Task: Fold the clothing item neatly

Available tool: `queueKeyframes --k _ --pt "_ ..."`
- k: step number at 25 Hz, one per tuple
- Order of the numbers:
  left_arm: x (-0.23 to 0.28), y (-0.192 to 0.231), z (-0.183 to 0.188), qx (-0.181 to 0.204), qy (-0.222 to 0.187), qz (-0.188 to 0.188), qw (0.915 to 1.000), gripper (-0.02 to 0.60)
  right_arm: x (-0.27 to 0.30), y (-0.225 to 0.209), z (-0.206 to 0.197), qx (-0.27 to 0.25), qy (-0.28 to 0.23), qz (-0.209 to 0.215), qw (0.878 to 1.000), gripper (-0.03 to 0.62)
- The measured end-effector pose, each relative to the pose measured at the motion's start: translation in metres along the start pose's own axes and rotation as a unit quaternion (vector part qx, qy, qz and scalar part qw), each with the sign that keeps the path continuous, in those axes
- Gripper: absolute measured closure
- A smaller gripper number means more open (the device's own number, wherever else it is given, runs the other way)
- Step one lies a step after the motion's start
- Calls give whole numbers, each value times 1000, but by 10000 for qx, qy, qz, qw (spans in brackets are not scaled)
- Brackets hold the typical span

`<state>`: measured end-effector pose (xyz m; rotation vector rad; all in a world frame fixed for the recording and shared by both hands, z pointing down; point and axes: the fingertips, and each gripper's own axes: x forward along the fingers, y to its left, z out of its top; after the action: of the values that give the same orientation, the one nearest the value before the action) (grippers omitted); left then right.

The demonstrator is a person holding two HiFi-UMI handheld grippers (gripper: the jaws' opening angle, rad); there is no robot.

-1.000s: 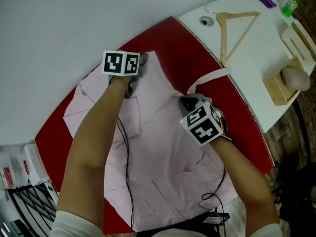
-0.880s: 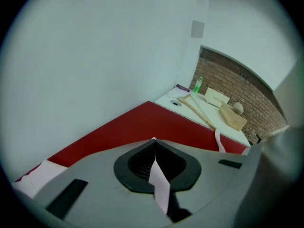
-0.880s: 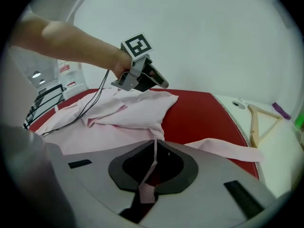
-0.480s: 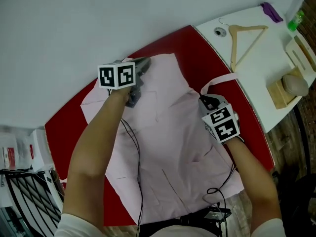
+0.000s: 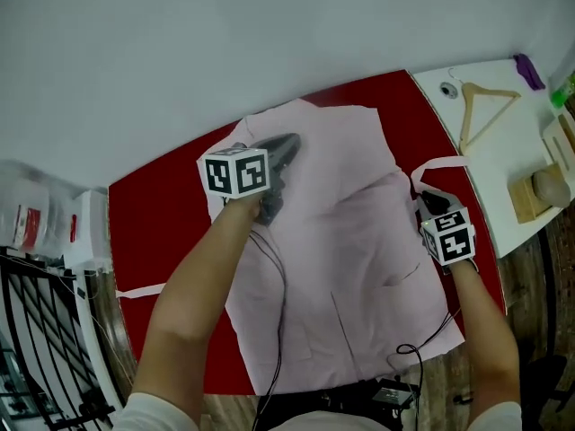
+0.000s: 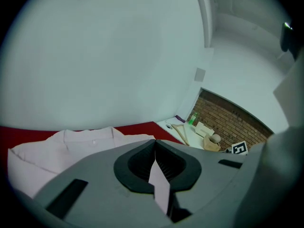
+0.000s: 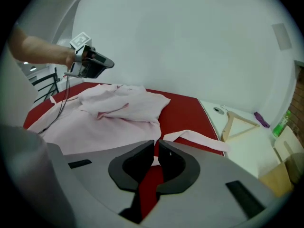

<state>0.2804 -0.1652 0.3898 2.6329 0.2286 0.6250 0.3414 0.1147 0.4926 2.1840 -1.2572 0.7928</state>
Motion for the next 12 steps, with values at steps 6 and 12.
queueKeyframes --k 6,12 --pt "-63 16 -42 -364 -169 36 9992 575 -12 9 -11 -235 313 -193 9990 571" --pt "-117 18 -85 -647 -208 -19 9977 575 -33 9 -22 -10 623 -425 9972 571"
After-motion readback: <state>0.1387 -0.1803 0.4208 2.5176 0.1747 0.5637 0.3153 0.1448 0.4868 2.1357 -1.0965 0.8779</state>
